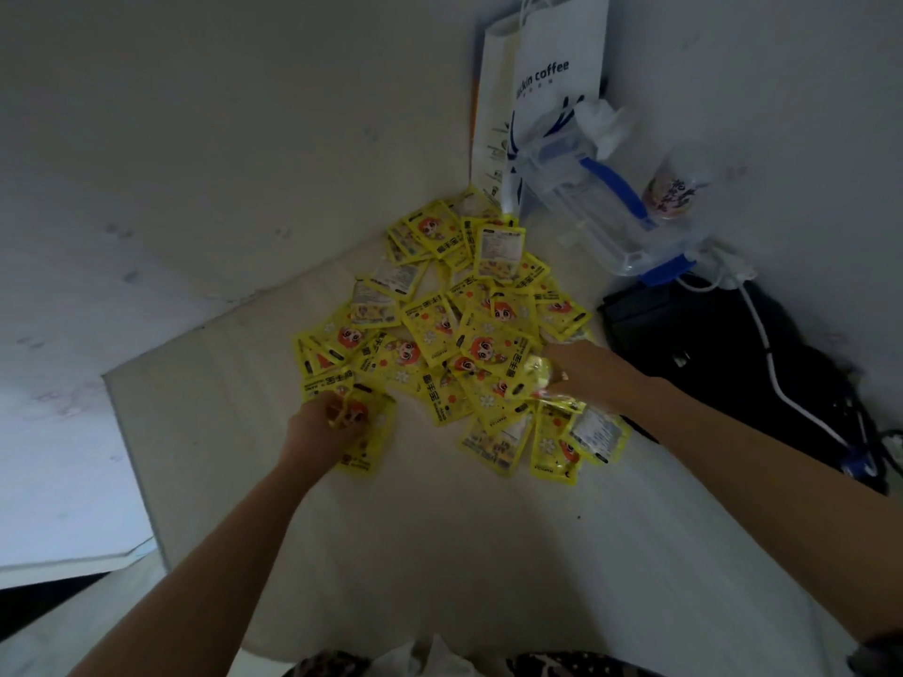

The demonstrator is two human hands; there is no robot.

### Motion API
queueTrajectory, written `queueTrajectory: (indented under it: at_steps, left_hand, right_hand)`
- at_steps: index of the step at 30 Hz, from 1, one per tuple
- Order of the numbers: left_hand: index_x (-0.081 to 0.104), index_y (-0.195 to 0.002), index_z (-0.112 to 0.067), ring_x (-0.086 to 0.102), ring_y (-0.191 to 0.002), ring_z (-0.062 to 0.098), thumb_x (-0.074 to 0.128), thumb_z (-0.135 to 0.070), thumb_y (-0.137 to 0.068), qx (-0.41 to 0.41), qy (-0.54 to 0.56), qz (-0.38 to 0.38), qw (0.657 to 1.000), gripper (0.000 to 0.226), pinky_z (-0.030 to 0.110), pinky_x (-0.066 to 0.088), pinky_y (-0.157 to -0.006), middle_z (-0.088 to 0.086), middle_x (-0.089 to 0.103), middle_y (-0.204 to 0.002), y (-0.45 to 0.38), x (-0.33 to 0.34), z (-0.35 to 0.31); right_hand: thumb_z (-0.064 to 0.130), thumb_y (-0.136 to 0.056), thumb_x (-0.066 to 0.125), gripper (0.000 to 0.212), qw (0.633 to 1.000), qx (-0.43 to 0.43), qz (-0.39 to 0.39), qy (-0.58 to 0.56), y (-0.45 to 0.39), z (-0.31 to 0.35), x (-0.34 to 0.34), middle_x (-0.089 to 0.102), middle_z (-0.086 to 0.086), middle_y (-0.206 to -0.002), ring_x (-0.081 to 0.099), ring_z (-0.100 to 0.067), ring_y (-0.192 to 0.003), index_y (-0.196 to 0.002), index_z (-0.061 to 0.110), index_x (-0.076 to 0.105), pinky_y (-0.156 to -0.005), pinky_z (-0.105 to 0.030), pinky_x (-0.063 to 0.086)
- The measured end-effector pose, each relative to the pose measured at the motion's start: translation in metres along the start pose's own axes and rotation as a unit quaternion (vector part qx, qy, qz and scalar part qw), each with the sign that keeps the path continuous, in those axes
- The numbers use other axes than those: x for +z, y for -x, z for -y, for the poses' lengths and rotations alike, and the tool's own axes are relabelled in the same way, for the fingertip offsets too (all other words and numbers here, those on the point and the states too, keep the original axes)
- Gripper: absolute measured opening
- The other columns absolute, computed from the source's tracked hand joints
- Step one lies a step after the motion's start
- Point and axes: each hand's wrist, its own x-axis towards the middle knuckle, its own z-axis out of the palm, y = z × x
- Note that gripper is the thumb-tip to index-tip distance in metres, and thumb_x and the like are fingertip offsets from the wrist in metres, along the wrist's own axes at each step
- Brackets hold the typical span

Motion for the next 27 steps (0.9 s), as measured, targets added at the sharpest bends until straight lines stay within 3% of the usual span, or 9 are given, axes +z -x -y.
queueTrajectory:
  at_steps: [2,6,12,14,16,18,22,27]
  left_hand:
    - [0.056,-0.086,-0.008,0.055,-0.079,0.029,0.077,-0.016,-0.077,-0.041,0.046,-0.038,0.997,0.024,0.035,0.042,-0.066,0.012,0.059,-0.085,-0.013,-0.006,0.004]
    - [0.061,-0.088,-0.006,0.065,-0.084,0.036,0.079,-0.019,-0.075,-0.125,0.135,-0.074,0.980,0.025,0.042,0.052,-0.068,0.015,0.063,-0.083,-0.034,-0.007,0.012]
    - [0.060,-0.090,-0.003,0.063,-0.084,0.036,0.074,-0.021,-0.077,-0.195,0.135,-0.099,0.967,0.027,0.044,0.051,-0.070,0.016,0.062,-0.084,-0.044,0.004,0.019]
    - [0.061,-0.092,-0.002,0.061,-0.085,0.036,0.072,-0.031,-0.076,-0.212,0.108,-0.103,0.966,0.035,0.043,0.051,-0.073,0.019,0.064,-0.091,-0.044,0.007,0.022]
    - [0.062,-0.102,-0.001,0.057,-0.097,0.040,0.068,-0.041,-0.073,-0.229,0.069,-0.111,0.965,0.049,0.045,0.048,-0.084,0.023,0.059,-0.108,-0.045,0.010,0.026]
    - [0.058,-0.116,-0.001,0.048,-0.112,0.042,0.066,-0.037,-0.079,-0.251,0.040,-0.114,0.960,0.052,0.044,0.040,-0.095,0.024,0.050,-0.121,-0.044,0.011,0.023]
    - [0.052,-0.122,0.000,0.044,-0.117,0.042,0.068,-0.030,-0.079,-0.265,0.050,-0.115,0.956,0.055,0.045,0.038,-0.098,0.023,0.045,-0.126,-0.045,0.015,0.016]
    - [0.046,-0.117,-0.003,0.051,-0.107,0.041,0.077,-0.023,-0.071,-0.278,0.076,-0.092,0.953,0.059,0.049,0.048,-0.094,0.017,0.038,-0.126,-0.043,0.022,0.011]
  right_hand:
    - [0.025,-0.088,0.066,0.036,0.999,0.002,-0.014,-0.032,-0.014,0.010,-0.001,0.064,-0.011,-0.113,0.060,-0.024,-0.098,-0.119,0.012,0.053,-0.081,-0.036,0.048]
    - [0.023,-0.088,0.066,0.051,0.996,0.020,-0.027,-0.077,-0.048,0.022,0.000,0.062,-0.012,-0.115,0.059,-0.027,-0.111,-0.133,0.008,0.047,-0.088,-0.038,0.049]
    - [0.029,-0.088,0.066,0.038,0.997,0.048,-0.004,-0.063,-0.091,0.024,0.003,0.058,-0.012,-0.105,0.058,-0.027,-0.098,-0.113,0.003,0.056,-0.076,-0.032,0.044]
    - [0.030,-0.086,0.068,0.040,0.998,0.039,-0.015,-0.043,-0.100,0.024,0.002,0.055,-0.013,-0.115,0.053,-0.029,-0.112,-0.115,0.003,0.059,-0.087,-0.034,0.043]
    - [0.033,-0.086,0.068,0.051,0.999,0.042,-0.021,-0.001,-0.106,0.025,0.001,0.047,-0.016,-0.133,0.041,-0.031,-0.128,-0.126,0.005,0.054,-0.104,-0.039,0.035]
    - [0.038,-0.086,0.066,0.059,0.998,0.054,-0.007,0.031,-0.112,0.024,0.000,0.044,-0.017,-0.138,0.036,-0.032,-0.131,-0.131,0.006,0.047,-0.107,-0.041,0.031]
    - [0.040,-0.083,0.069,0.059,0.998,0.059,-0.002,0.009,-0.117,0.023,0.001,0.044,-0.019,-0.132,0.046,-0.033,-0.122,-0.126,0.005,0.050,-0.097,-0.039,0.043]
    - [0.032,-0.086,0.068,0.054,0.998,0.052,-0.025,-0.020,-0.111,0.025,0.004,0.047,-0.019,-0.129,0.049,-0.033,-0.117,-0.125,0.002,0.049,-0.091,-0.036,0.044]
